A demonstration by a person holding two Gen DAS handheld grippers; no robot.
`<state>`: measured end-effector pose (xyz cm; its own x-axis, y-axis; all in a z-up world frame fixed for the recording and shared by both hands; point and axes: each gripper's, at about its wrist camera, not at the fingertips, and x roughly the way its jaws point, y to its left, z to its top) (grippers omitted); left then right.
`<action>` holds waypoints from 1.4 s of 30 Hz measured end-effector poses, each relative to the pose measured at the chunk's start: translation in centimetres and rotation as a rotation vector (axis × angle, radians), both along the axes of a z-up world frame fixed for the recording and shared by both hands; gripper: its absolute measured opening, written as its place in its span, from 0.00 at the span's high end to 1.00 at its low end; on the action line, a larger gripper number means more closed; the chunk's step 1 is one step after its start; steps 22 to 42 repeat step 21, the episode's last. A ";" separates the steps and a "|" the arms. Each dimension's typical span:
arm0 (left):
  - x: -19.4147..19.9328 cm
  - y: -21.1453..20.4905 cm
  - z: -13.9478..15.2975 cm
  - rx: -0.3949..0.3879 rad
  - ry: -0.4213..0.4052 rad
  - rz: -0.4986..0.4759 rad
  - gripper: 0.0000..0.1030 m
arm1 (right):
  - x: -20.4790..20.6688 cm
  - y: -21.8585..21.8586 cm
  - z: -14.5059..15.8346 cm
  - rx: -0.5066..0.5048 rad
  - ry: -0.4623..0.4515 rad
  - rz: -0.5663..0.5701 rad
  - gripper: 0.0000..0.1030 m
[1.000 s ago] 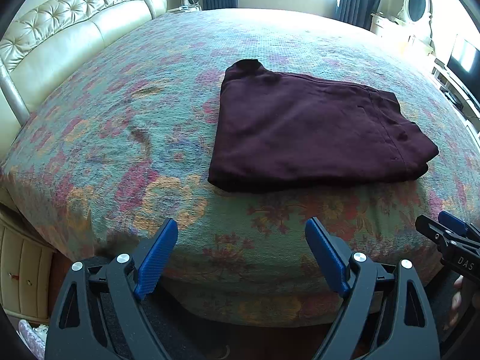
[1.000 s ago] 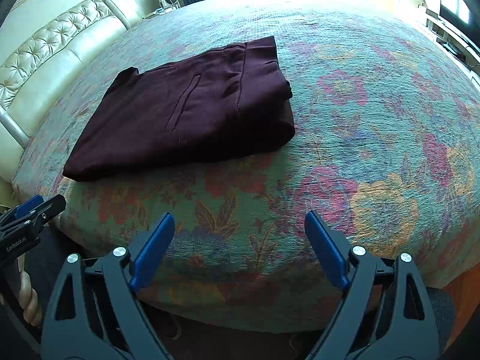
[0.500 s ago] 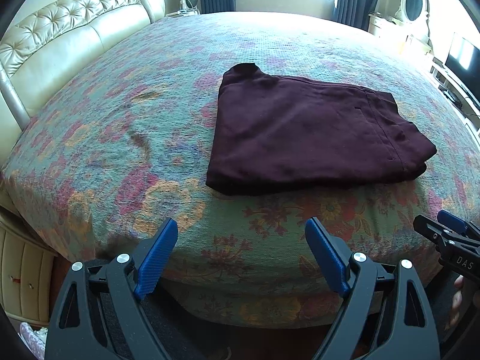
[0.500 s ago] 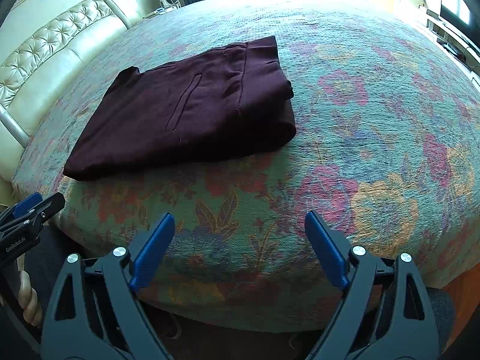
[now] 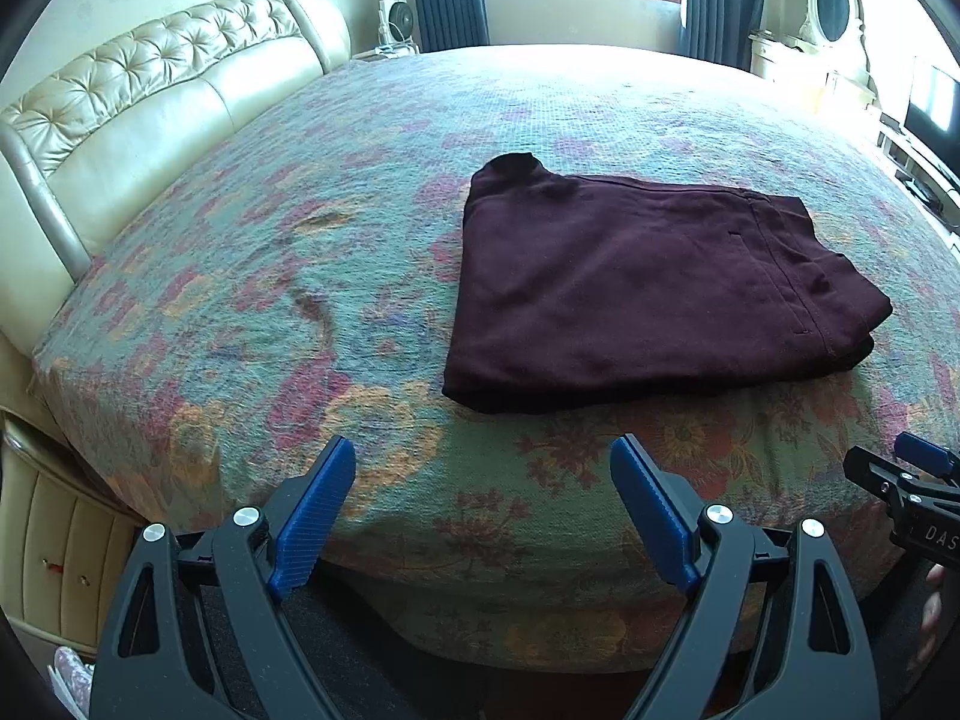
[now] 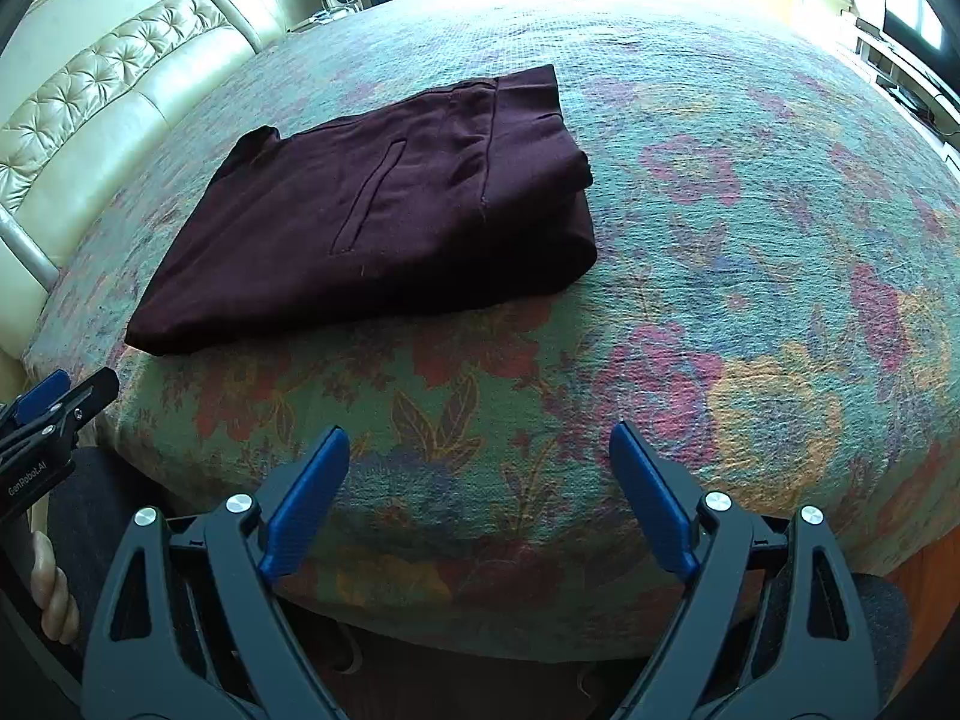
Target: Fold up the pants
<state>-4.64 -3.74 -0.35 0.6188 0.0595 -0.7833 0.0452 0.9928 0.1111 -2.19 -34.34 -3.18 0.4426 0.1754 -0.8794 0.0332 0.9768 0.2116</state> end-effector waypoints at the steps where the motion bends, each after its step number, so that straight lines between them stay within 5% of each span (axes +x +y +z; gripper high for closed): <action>1: 0.0 0.0 0.0 0.007 0.002 -0.002 0.17 | 0.0 0.0 0.0 0.000 0.000 0.000 0.14; 6: -0.2 0.7 -0.1 -0.109 0.017 -0.029 0.17 | 0.0 -0.1 0.0 -0.001 0.001 0.000 0.14; 15: 1.8 1.3 1.1 -0.067 0.016 -0.049 0.17 | 0.4 -1.2 1.1 0.032 -0.011 -0.011 0.14; 21: 9.3 5.6 1.5 -0.047 -0.002 0.011 0.17 | 5.1 -3.4 4.4 0.062 -0.087 -0.043 0.14; 42: 9.3 5.6 1.5 -0.047 -0.002 0.011 0.17 | 5.1 -3.4 4.4 0.062 -0.087 -0.043 0.14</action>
